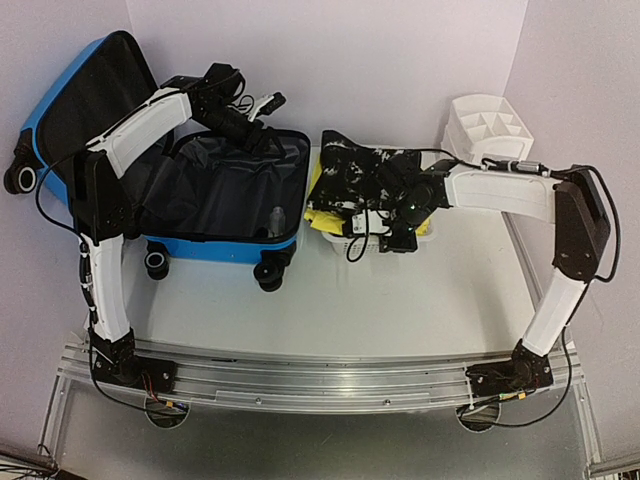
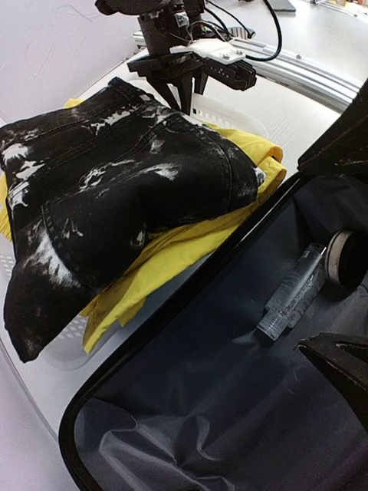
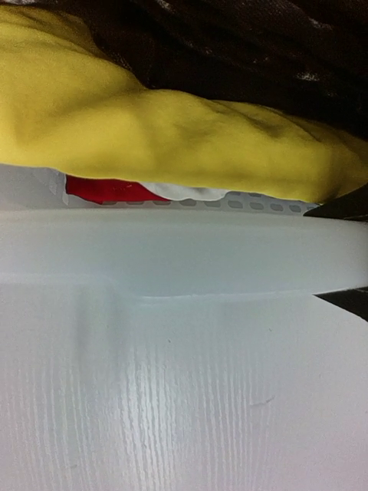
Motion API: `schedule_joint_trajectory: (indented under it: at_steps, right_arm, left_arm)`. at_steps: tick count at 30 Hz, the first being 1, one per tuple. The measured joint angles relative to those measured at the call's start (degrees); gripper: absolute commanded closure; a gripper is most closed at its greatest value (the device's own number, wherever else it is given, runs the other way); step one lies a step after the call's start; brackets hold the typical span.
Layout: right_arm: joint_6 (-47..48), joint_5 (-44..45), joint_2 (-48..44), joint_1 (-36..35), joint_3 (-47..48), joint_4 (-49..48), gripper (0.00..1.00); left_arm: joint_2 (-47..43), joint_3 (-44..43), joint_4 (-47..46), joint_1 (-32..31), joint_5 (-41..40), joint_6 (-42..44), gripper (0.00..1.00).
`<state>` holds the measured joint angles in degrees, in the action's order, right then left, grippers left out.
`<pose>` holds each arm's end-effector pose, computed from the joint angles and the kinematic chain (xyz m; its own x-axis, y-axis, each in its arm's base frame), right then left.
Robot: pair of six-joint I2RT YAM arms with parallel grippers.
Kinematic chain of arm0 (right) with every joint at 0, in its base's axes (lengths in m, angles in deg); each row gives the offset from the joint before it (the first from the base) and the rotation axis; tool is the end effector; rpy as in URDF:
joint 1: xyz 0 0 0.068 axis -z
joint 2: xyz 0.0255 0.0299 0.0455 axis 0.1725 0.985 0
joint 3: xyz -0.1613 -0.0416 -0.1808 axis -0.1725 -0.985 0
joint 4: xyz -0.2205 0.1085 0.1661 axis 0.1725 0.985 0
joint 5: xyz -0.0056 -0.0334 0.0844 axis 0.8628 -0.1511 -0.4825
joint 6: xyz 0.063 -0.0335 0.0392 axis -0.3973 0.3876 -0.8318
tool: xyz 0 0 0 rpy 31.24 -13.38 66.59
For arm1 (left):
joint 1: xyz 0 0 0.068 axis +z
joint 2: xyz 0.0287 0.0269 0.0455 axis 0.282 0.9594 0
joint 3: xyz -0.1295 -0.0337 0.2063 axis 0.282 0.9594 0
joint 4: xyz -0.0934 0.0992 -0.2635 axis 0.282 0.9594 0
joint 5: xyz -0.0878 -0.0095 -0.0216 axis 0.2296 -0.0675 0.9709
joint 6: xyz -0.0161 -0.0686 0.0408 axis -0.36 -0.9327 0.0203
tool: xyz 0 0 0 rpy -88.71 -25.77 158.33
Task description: Open, take out, and arrange the luggage
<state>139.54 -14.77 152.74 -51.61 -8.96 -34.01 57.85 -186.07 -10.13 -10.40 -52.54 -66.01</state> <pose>0.3059 0.2666 0.1275 0.1282 -0.9742 -0.1856 -0.9326 -0.0548 -0.3566 0.4193 -0.2542 0.2810 -0.5839 0.4911 -0.6464 0.7908 0.5240 -0.3163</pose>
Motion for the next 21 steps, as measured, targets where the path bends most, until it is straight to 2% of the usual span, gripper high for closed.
schedule_joint_trajectory:
  at_steps: [7,16,17,18,21]
  right_arm:
    - [5.92,-2.36,8.88,5.32,11.43,0.29,1.0]
    - [2.86,-1.83,17.38,10.06,22.97,-0.35,0.99]
    - [2.86,-1.64,17.91,10.33,23.62,-0.38,0.96]
    - [2.88,-1.52,18.3,10.55,24.15,-0.35,0.88]
    - [3.02,-1.31,19.13,10.97,25.32,-0.25,0.51]
  left_arm:
    - [-0.88,1.08,0.51,0.37,-1.48,0.27,0.3]
    - [-1.55,1.11,0.92,0.49,-2.9,1.53,0.29]
    - [-1.58,1.11,0.92,0.52,-2.94,1.56,0.29]
    - [-1.58,1.11,0.93,0.57,-2.98,1.58,0.29]
    - [-1.6,1.11,0.93,0.71,-3.11,1.62,0.29]
